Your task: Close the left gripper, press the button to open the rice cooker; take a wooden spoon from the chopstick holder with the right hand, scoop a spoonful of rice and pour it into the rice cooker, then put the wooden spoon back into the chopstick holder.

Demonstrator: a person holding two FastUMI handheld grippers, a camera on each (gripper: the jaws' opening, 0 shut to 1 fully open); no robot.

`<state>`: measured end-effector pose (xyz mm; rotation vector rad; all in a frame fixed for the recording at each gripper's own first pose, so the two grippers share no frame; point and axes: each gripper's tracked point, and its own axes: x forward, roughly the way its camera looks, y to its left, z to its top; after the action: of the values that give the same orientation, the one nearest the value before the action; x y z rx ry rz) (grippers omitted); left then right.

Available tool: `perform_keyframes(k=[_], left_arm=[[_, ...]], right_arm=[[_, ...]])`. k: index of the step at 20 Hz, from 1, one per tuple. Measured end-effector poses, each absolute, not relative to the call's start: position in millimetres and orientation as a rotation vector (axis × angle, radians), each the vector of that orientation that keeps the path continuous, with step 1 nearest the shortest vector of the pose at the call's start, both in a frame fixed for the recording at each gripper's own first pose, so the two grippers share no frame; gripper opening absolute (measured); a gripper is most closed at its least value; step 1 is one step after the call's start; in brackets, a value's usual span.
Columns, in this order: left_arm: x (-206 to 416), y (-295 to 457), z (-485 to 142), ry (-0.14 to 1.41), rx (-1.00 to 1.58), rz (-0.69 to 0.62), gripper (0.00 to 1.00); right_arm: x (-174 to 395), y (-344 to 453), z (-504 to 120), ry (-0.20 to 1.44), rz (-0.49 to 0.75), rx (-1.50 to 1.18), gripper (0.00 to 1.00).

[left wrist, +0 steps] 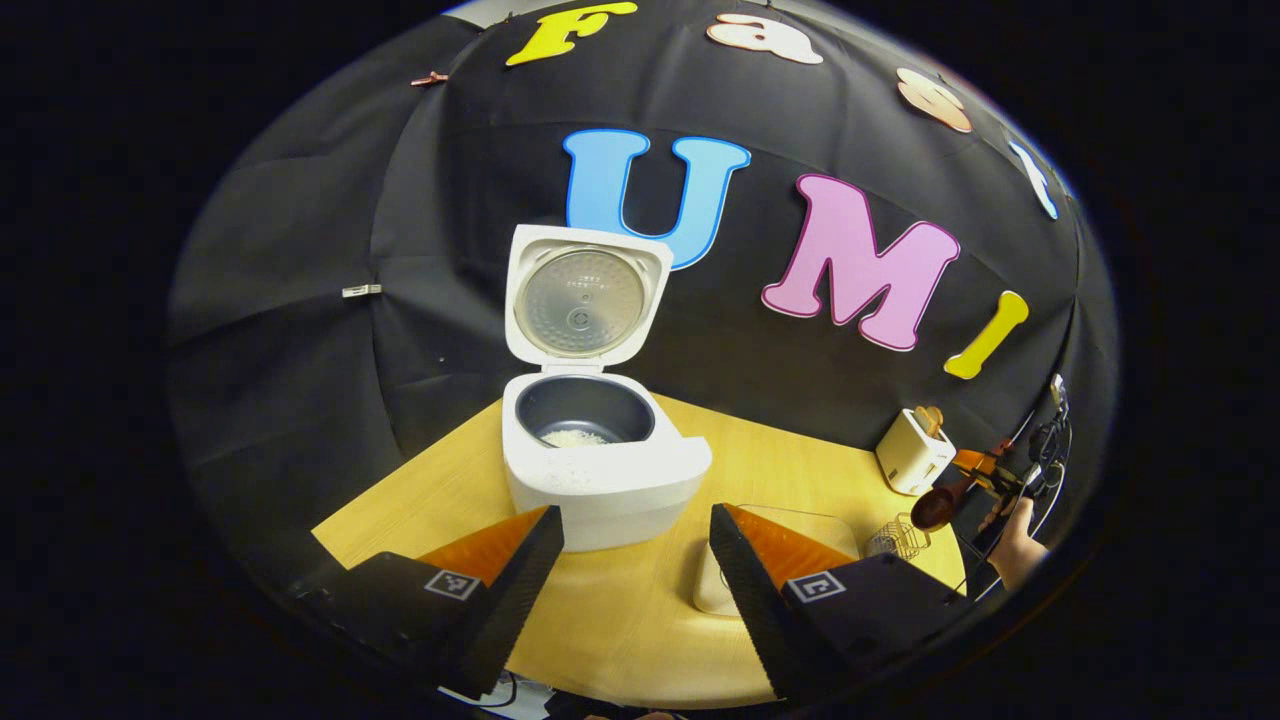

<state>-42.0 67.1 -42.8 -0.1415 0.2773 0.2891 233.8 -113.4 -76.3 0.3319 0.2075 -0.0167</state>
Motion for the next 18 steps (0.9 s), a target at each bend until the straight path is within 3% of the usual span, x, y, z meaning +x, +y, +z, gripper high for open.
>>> perform_keyframes(k=[12,16,17,18], left_arm=[[-96.4,103.1,-39.9,0.246,-0.192,0.473,0.95],[-115.6,109.2,-44.9,0.241,-0.233,0.530,0.95],[-117.9,110.4,-45.2,0.240,-0.240,0.539,0.95],[-118.7,111.8,-44.8,0.238,-0.245,0.546,0.95]], right_arm=[[239.3,-90.8,-170.4,0.385,0.001,0.172,0.22],[236.3,-91.0,-174.6,0.395,-0.007,0.197,0.23],[237.0,-89.1,-176.5,0.401,0.000,0.202,0.11],[234.8,-87.7,-175.2,0.403,0.003,0.204,0.17]])
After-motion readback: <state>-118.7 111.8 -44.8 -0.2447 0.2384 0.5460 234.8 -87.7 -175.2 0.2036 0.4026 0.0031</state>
